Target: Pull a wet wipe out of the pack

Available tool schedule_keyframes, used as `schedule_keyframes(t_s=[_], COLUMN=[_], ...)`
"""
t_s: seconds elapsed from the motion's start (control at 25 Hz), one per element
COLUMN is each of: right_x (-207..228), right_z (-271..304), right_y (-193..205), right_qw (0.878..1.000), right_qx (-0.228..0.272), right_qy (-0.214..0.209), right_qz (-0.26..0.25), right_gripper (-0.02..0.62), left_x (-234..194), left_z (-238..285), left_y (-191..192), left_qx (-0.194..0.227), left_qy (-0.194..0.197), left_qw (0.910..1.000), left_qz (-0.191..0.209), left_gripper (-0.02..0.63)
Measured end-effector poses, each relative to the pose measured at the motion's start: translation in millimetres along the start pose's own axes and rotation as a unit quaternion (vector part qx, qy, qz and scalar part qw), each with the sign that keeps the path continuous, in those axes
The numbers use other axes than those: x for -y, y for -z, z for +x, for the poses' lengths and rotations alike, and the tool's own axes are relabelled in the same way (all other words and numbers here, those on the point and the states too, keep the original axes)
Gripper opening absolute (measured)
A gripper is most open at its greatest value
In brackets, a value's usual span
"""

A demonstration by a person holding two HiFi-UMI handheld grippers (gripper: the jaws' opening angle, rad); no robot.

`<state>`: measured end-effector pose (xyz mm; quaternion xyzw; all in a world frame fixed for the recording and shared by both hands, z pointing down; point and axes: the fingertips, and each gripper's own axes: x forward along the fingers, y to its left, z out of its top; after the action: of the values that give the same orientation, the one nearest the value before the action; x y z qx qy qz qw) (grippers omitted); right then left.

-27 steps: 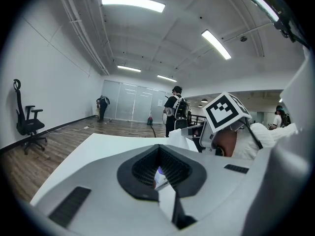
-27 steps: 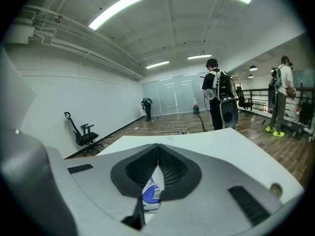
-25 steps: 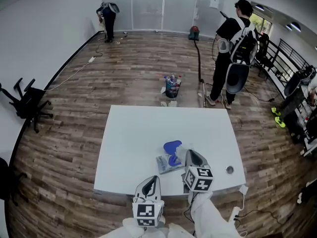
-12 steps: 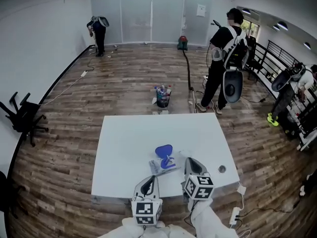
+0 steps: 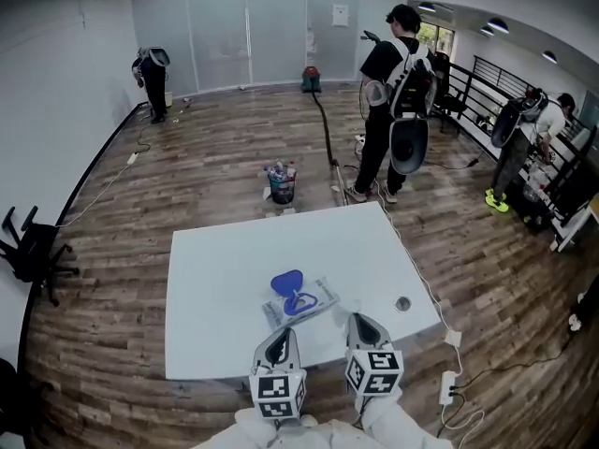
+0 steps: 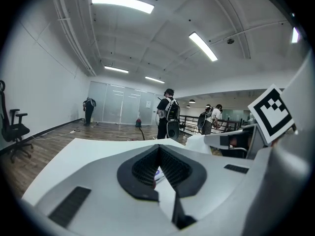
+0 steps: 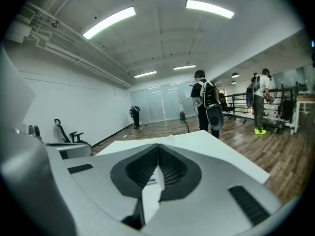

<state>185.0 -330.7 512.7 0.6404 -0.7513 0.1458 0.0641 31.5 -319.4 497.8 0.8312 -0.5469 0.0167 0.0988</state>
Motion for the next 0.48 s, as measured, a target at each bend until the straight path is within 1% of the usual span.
schedule_keyframes(t_s=[0.24,0.48], right_x=[5,5], right_z=[-16,-16], right_y=[13,14], right_qw=[1.000,1.000], right_qx=[-0.004,0.000], right_qy=[0.008,0.007], right_qz=[0.005,0.006], right_gripper=[0.011,0.011], left_x=[15,17], left_z=[10,16], left_y=[1,-2], left_qx=[-0.003,0.000], left_qy=[0.015,0.018], left_qw=[0.9999,0.9998], left_qz=[0.005,0.011], left_gripper=[0.000,0.000])
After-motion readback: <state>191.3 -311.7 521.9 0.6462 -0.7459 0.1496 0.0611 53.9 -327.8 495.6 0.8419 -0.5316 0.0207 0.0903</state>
